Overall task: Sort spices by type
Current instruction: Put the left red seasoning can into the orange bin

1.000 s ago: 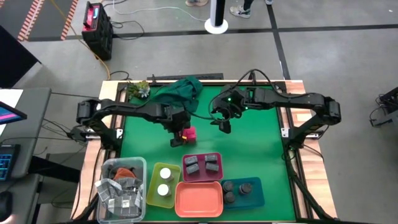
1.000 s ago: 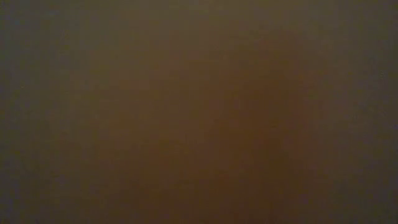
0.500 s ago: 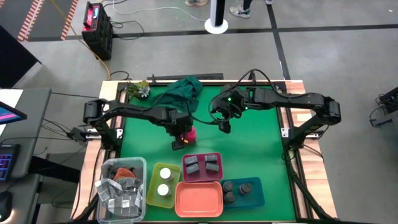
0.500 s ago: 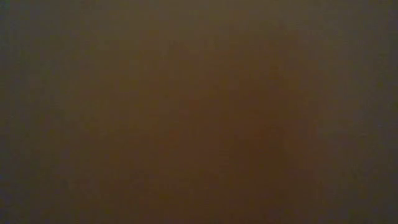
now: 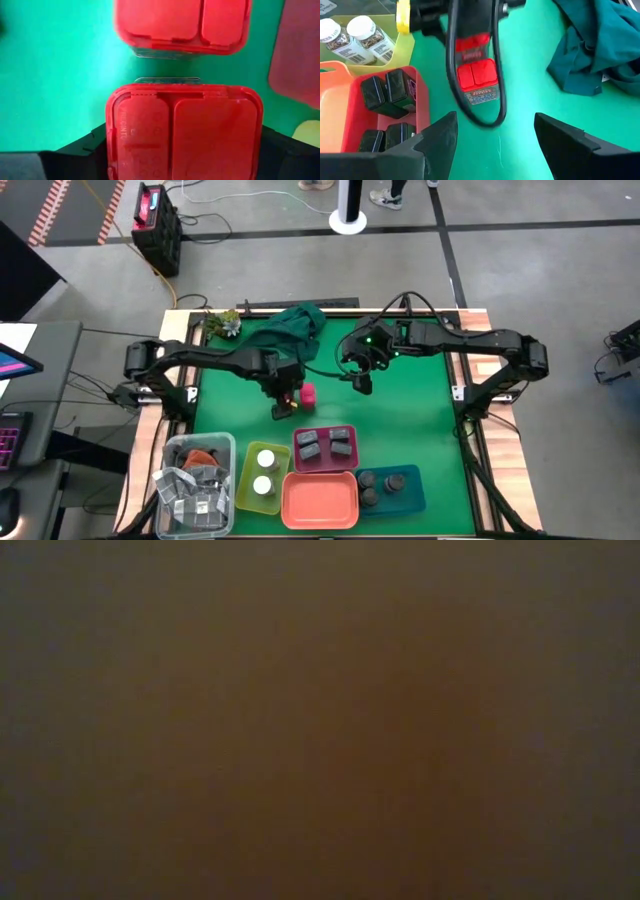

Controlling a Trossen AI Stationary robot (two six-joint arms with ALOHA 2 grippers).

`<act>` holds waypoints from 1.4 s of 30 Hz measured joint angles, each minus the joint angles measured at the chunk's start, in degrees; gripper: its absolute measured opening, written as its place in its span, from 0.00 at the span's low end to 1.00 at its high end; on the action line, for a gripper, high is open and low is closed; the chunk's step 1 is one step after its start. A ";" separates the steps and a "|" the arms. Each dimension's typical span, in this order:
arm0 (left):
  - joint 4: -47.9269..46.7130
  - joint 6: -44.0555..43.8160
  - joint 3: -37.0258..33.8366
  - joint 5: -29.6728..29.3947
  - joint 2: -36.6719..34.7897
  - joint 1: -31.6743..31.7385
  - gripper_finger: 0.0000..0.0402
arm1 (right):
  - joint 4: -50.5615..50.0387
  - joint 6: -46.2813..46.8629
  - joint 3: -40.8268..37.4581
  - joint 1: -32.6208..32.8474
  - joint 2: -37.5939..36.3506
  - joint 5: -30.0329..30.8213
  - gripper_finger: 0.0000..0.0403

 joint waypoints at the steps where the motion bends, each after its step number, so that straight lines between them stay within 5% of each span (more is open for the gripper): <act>1: -1.04 0.07 0.01 -0.47 -1.06 0.18 0.72 | 0.00 0.00 0.00 0.00 0.00 0.00 0.72; 9: -6.15 -4.75 0.00 -1.29 -11.85 -0.19 0.72 | -0.49 0.09 0.00 -0.34 0.00 0.00 0.72; 16: -5.84 -12.75 5.62 -1.94 -15.44 -9.94 0.72 | -3.01 0.04 0.00 -3.68 0.00 0.00 0.72; 21: -6.04 -17.90 14.83 -5.24 -11.13 -17.94 0.72 | -4.66 0.02 0.00 -7.60 0.00 0.00 0.72; 36: -5.89 -35.30 34.35 -3.25 10.68 -36.39 0.72 | -8.57 -0.60 0.09 -12.24 -3.34 0.11 0.71; 42: -6.78 -38.54 32.74 -4.93 14.67 -41.20 0.72 | -9.33 0.49 0.15 -4.76 -9.06 12.20 0.71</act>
